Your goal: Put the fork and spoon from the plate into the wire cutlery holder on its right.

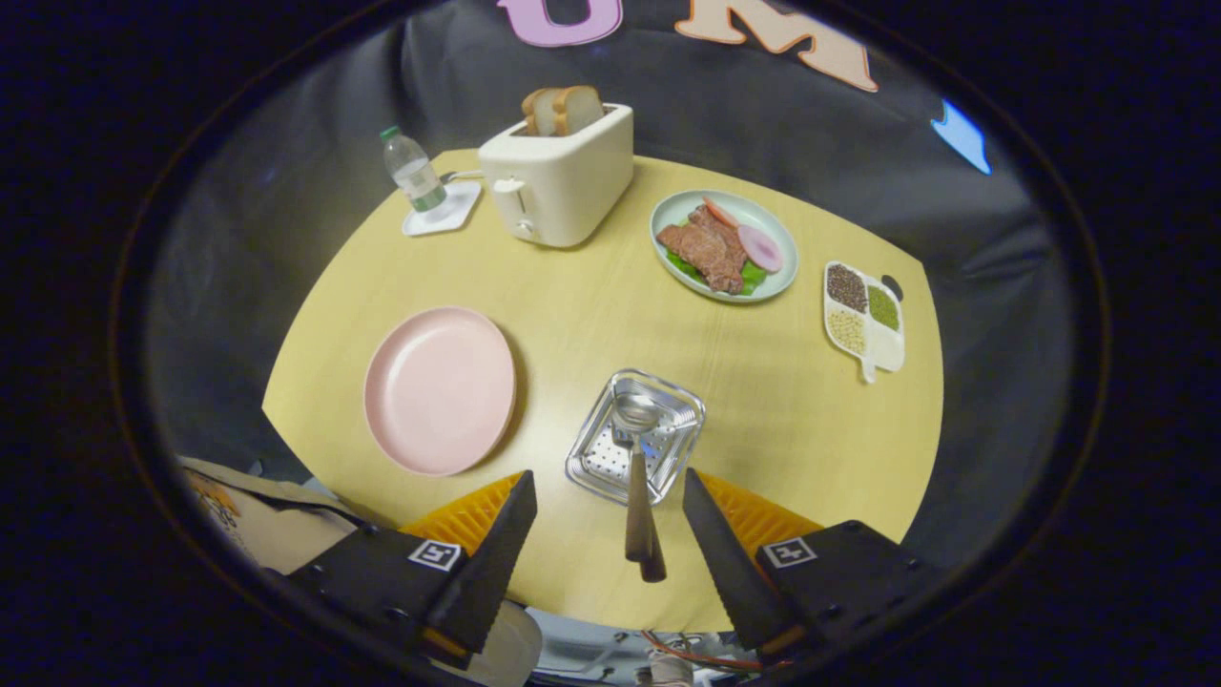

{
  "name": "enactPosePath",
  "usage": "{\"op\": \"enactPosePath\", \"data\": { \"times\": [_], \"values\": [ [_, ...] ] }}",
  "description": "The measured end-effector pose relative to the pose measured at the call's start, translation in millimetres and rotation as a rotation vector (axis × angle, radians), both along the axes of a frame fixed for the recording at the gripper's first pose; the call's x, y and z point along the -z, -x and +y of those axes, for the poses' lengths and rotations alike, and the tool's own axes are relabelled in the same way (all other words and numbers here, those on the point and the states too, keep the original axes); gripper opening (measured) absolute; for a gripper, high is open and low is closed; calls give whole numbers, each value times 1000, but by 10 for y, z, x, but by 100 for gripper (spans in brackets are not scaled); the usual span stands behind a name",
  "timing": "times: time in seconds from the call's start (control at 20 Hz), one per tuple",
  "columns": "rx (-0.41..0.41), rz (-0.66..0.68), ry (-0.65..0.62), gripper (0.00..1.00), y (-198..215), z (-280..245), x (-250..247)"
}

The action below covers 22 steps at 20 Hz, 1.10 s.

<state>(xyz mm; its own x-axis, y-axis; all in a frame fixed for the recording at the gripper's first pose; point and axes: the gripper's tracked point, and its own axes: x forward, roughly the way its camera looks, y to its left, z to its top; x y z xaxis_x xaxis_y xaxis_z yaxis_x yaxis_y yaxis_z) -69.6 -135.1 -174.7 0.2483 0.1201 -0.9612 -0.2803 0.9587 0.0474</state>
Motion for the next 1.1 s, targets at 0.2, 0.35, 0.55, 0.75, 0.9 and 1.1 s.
{"op": "enactPosePath", "data": {
  "times": [0.2, 0.35, 0.55, 0.75, 0.9, 1.1],
  "values": [
    [87, -155, -99, 98, -57, 190, -221],
    [125, -304, -89, 98, -136, 186, -407],
    [155, -473, -70, 97, -127, 208, -599],
    [191, -651, -76, 97, -160, 316, -823],
    [236, -772, -108, 98, -187, 420, -958],
    [324, -935, -142, 98, -220, 388, -1139]
  ]
}}
